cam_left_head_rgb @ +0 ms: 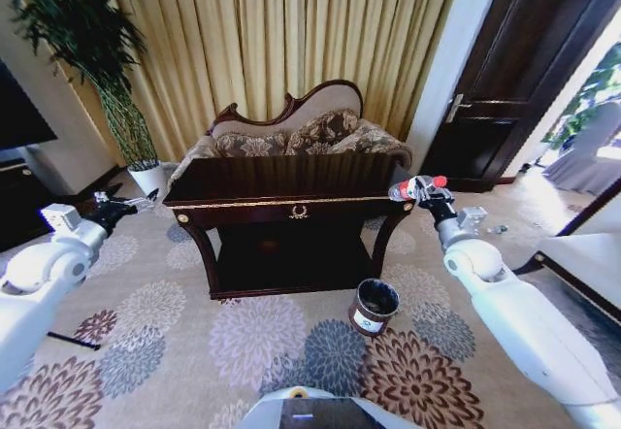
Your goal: Move to the front of the table and place the trash on the table into the trash bin.
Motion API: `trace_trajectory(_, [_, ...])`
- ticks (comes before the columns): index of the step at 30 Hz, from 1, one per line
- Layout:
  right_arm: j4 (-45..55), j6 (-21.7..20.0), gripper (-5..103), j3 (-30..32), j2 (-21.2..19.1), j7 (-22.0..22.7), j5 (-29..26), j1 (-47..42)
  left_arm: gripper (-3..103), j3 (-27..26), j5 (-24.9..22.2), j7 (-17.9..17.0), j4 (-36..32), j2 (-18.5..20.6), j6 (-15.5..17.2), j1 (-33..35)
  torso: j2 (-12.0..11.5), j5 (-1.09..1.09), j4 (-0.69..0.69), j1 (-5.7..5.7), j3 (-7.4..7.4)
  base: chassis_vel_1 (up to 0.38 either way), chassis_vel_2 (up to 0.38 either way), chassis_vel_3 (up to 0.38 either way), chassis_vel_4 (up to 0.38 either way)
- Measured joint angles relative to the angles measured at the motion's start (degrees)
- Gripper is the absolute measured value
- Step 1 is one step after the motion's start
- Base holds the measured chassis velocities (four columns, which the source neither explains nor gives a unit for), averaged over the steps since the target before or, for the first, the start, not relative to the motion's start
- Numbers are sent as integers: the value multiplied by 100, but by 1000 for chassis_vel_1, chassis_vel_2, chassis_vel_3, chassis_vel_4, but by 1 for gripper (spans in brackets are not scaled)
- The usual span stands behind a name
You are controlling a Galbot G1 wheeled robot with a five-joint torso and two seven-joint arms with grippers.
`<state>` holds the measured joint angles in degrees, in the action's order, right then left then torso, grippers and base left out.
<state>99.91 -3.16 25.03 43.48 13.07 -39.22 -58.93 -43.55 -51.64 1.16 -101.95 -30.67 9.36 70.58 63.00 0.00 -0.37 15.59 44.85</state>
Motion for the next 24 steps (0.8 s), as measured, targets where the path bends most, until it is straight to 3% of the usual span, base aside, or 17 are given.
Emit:
trace_trajectory(7, [-797,260,29,7,235,-297,522,-286,100,11,26,-1,25,-56,-51,-1,-8,-2,-5,11,5,-27,20,29,-28])
trace_trajectory(14, [-2411,707,29,-98,874,-324,1414,-217,100,18,40,-1,24,-117,-125,28,-4,1,-1,4,2,0,0,0,0])
trace_trajectory(19, [-3056,908,29,-113,1212,-311,1748,-138,100,-1,43,2,72,-117,-173,36,-4,-1,-4,4,2,0,0,0,0])
trace_trajectory(24, [-4007,1180,29,-119,1845,-125,2235,86,100,3,111,17,64,-162,-200,33,-4,0,-1,6,3,0,0,0,0])
